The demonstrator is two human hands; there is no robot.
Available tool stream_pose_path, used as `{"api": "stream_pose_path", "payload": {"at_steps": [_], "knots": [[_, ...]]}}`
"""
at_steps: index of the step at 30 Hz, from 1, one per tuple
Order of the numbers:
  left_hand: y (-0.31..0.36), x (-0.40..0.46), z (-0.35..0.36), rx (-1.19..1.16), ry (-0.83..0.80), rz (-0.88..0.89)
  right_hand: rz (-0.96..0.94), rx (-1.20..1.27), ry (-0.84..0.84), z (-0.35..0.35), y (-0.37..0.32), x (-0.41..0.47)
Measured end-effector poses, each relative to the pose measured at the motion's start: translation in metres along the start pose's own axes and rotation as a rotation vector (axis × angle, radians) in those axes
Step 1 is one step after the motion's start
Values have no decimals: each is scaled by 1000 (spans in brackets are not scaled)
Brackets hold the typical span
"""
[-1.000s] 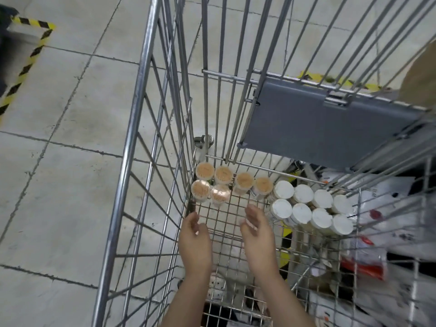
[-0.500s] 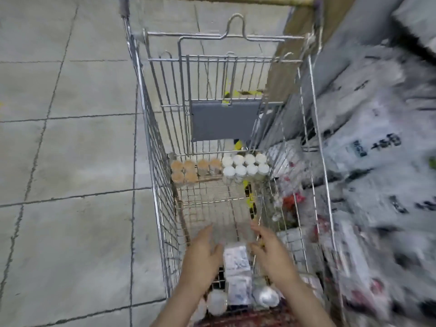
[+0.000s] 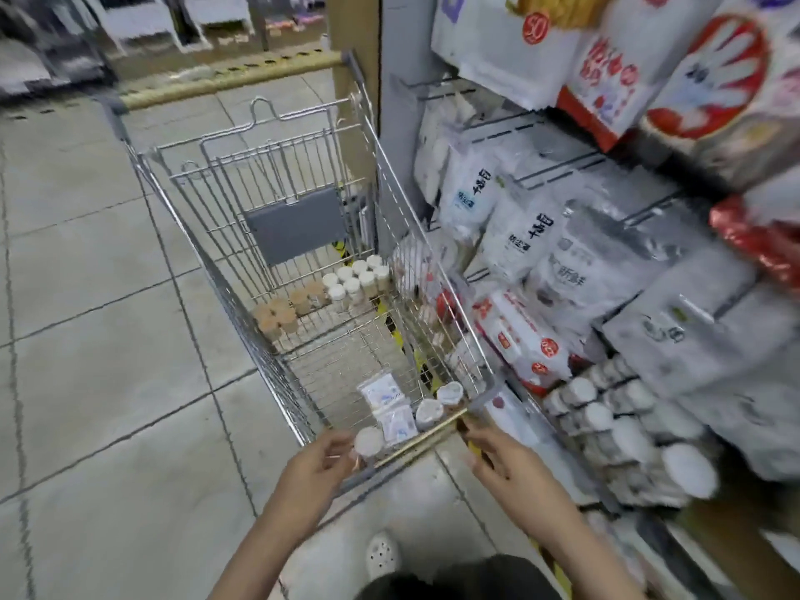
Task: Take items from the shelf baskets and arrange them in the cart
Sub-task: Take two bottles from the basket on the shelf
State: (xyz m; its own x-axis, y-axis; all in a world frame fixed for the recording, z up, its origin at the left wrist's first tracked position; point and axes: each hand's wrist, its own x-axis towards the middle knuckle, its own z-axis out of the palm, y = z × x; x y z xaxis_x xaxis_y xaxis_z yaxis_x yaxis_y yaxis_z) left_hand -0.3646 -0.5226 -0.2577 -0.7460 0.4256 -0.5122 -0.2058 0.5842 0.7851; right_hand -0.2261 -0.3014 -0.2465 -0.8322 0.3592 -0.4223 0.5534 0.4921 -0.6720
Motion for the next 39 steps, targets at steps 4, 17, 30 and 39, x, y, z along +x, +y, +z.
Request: {"api": "stream_pose_path", "payload": {"at_steps": [4, 17, 30, 39], "knots": [[33, -27, 15, 49, -42, 72, 38, 93, 188, -24, 19, -61], [124, -126, 248, 391, -429, 431, 346, 309, 540, -114, 164, -290], [199, -239, 398, 311, -763, 552, 299, 502, 942, -193, 241, -449], [347, -238, 441, 132, -717, 910, 69, 389, 1240, -276, 232, -449]]}}
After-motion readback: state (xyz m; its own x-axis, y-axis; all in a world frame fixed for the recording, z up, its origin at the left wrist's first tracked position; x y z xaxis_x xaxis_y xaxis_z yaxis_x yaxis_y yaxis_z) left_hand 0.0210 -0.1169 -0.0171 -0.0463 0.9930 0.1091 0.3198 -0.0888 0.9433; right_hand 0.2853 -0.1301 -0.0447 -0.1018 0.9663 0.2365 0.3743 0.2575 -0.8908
